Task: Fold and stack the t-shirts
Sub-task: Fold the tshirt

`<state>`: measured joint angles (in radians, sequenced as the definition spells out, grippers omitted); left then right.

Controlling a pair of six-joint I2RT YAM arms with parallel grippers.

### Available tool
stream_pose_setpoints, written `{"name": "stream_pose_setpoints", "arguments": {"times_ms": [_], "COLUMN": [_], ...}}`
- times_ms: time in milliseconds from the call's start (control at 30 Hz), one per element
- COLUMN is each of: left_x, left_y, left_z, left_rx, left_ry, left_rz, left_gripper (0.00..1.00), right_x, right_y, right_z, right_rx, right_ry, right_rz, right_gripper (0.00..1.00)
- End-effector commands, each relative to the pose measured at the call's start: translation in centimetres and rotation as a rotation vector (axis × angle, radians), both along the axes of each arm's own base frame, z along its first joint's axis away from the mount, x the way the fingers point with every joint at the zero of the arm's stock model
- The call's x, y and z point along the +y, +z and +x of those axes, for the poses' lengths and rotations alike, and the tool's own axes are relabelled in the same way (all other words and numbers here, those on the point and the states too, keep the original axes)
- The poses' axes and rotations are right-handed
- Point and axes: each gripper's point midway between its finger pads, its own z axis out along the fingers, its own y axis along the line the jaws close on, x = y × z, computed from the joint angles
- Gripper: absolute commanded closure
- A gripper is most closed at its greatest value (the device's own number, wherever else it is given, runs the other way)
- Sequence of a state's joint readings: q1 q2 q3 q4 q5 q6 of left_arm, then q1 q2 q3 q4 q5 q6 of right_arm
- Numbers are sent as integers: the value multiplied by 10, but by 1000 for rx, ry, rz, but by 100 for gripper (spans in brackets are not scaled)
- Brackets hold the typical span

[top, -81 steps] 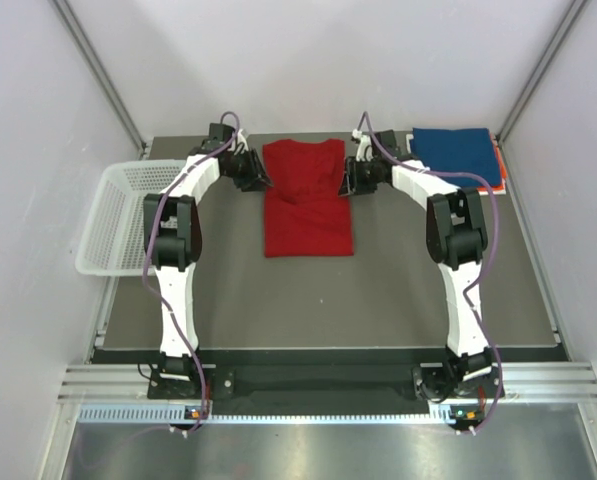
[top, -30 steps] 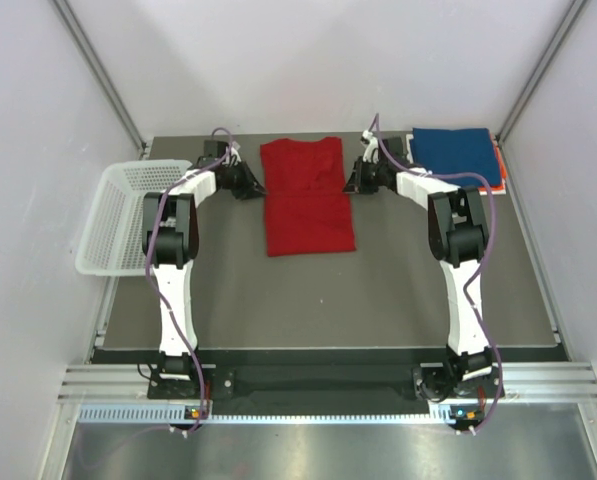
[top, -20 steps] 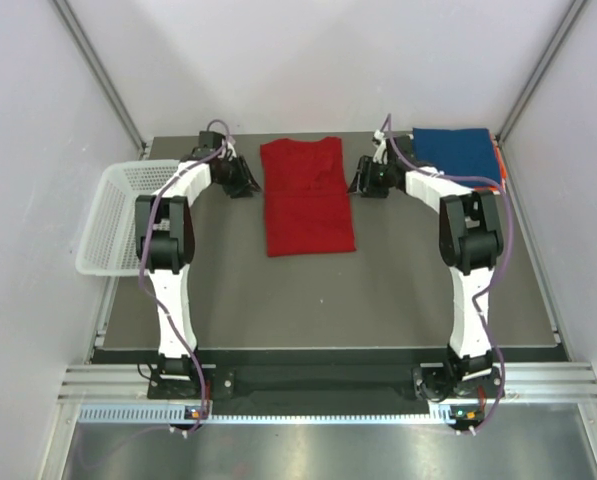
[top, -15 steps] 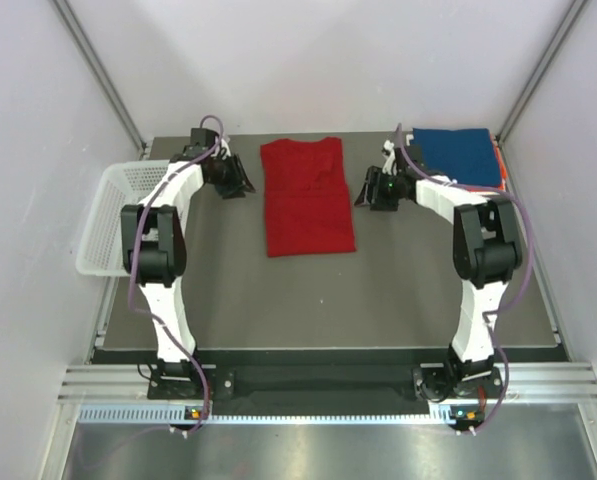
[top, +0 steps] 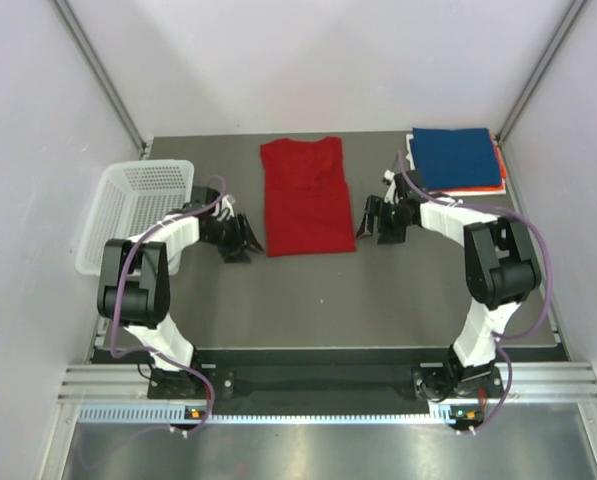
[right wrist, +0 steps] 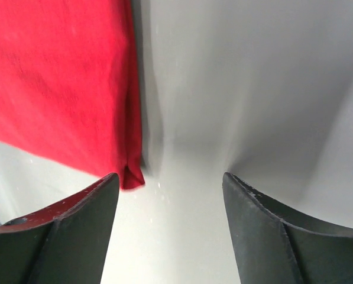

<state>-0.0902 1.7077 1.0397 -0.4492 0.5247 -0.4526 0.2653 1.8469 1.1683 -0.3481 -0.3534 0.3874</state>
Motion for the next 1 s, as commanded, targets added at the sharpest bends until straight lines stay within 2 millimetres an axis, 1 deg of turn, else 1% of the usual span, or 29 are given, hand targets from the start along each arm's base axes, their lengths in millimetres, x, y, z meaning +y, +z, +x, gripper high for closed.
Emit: {"name": "stream_pose_setpoints", "arguments": {"times_ms": [0, 33, 133, 233, 267, 333, 400, 433, 467, 500, 533, 600, 633, 667, 733, 867, 967], "left_x": [-16, -16, -20, -23, -24, -27, -29, -31, -31, -32, -31, -30, -29, -28, -27, -26, -27], "left_y": [25, 20, 17, 15, 12, 13, 9, 7, 4, -2, -7, -12, -16, -19, -20, -19, -25], "left_z": [7, 4, -2, -5, -9, -11, -17, -21, -23, -26, -27, -26, -26, -24, -19, -9, -9], "left_rx": [-113, -101, -86, -74, -51, -49, -36, -31, -28, -20, -10, -5, 6, 10, 7, -15, -7], "left_ry": [-15, -11, -5, -10, -12, -34, -46, -52, -48, -43, -34, -23, -19, -5, 8, 61, 54], "left_rz": [-93, -93, -121, -123, -121, -105, -80, -70, -62, -62, -58, -51, -48, -39, -32, -32, -31], "left_gripper": [43, 42, 41, 41, 41, 41, 41, 41, 41, 41, 41, 41, 41, 41, 41, 41, 41], "right_x": [8, 8, 9, 11, 11, 14, 16, 18, 20, 26, 32, 39, 46, 50, 58, 57, 56], "right_y": [21, 22, 21, 12, 11, 5, 5, 7, 6, 9, 10, 9, 4, 5, 4, 1, -6], "right_z": [-8, -9, -14, -18, -16, -18, -18, -17, -21, -16, -18, -18, -22, -22, -26, -31, -34], "right_rx": [-40, -40, -37, -20, -16, 11, 9, -2, 10, -21, -15, -13, -1, -1, 8, 1, 11], "right_ry": [12, 6, 0, 0, 0, 9, 5, 4, -5, -1, 2, 16, 32, 39, 44, 32, 36], "right_rz": [28, 30, 38, 44, 47, 55, 65, 74, 89, 112, 133, 140, 127, 127, 127, 107, 104], "right_gripper": [29, 27, 25, 24, 24, 24, 23, 23, 23, 23, 23, 24, 24, 24, 24, 24, 25]}}
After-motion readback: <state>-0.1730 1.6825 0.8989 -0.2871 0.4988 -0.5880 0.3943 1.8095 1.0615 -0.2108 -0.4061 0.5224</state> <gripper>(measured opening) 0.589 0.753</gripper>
